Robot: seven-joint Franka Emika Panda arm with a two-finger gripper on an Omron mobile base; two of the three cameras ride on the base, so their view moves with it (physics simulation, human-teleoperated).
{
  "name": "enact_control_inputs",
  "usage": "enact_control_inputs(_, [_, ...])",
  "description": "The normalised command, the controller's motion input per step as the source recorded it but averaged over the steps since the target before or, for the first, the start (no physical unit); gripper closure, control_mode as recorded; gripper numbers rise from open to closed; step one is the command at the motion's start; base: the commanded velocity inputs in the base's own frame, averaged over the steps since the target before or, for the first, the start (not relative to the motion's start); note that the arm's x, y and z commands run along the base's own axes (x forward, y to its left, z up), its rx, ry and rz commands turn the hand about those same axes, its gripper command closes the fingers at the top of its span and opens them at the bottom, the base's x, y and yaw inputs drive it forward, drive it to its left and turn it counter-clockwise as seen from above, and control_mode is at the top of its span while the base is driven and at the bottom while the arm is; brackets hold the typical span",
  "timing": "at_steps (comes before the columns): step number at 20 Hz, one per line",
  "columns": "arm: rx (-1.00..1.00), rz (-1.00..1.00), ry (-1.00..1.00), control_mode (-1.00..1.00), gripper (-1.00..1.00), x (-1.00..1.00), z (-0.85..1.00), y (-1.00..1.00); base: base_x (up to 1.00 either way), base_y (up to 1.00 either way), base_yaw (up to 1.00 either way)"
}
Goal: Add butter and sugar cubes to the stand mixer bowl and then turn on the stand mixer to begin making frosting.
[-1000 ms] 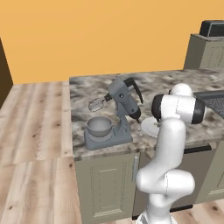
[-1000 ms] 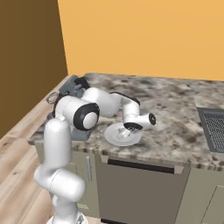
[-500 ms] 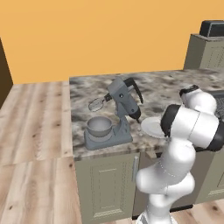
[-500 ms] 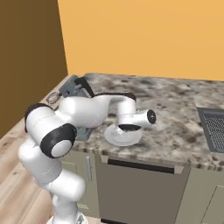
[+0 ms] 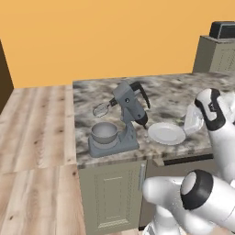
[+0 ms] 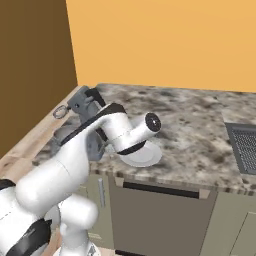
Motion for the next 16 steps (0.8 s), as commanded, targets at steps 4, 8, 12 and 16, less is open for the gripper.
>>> enact_control_inputs(4, [-0.18, 0.00, 0.01, -1.00, 1.00, -0.95, 0.61, 0.91, 0.00, 0.00, 0.00])
enact_control_inputs(8, [-0.19, 0.00, 0.07, -1.00, 1.00, -0.76, 0.50, 1.00, 0.00, 0.00, 0.00])
enact_control_inputs(12, [-0.20, 0.00, 0.15, -1.00, 1.00, -0.38, 0.37, 1.00, 0.00, 0.00, 0.00])
enact_control_inputs(16, [-0.19, 0.00, 0.14, -1.00, 1.00, -0.09, 0.29, 1.00, 0.00, 0.00, 0.00])
